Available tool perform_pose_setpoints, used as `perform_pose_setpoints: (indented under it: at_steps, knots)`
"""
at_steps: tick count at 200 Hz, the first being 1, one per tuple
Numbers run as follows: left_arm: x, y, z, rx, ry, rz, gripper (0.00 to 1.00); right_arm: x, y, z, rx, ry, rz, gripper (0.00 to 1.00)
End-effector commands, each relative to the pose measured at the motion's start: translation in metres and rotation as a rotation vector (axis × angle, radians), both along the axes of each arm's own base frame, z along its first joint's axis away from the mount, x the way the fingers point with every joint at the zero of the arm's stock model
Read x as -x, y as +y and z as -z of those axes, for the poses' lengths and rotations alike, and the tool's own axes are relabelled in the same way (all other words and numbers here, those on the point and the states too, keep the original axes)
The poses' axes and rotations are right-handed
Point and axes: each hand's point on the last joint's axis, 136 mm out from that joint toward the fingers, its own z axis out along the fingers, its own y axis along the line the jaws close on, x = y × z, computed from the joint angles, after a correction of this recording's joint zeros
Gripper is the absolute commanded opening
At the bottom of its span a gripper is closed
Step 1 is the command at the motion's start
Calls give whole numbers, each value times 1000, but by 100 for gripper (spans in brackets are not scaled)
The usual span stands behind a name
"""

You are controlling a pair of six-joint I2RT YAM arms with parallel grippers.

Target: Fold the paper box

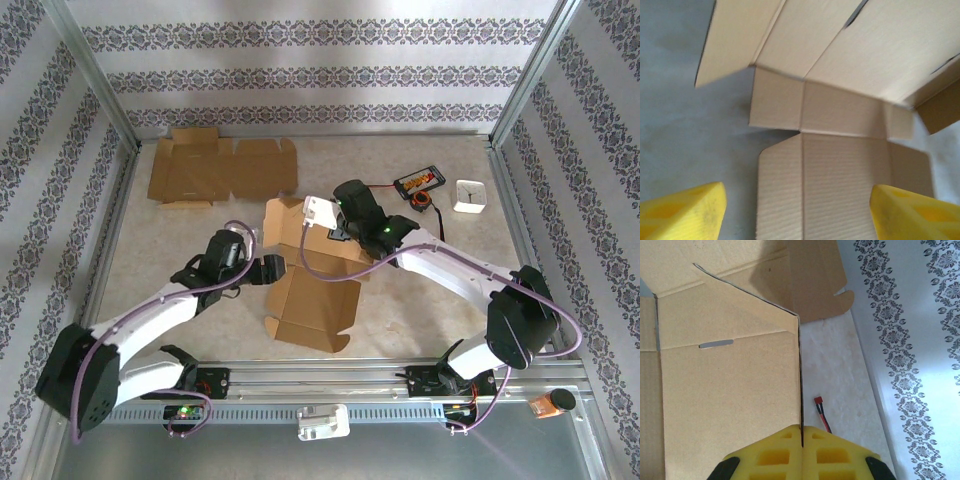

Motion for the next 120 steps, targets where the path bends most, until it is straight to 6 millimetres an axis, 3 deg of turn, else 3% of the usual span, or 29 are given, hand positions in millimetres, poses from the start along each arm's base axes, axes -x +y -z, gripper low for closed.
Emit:
perform_pose_setpoints:
  at_steps: [1,37,74,120]
  knots:
    - [-12,-1,10,-38,26,-27,78,0,2,2,-21,56,9,4]
    - [-34,-6,33,-45,48,-41,78,2,2,-3,-27,61,3,4]
    - [-49,-38,24,85,-37,62,72,3,2,0,-22,70,1,4]
    - [-58,-42,25,94,-48,64,59,3,2,3,-19,75,3,4]
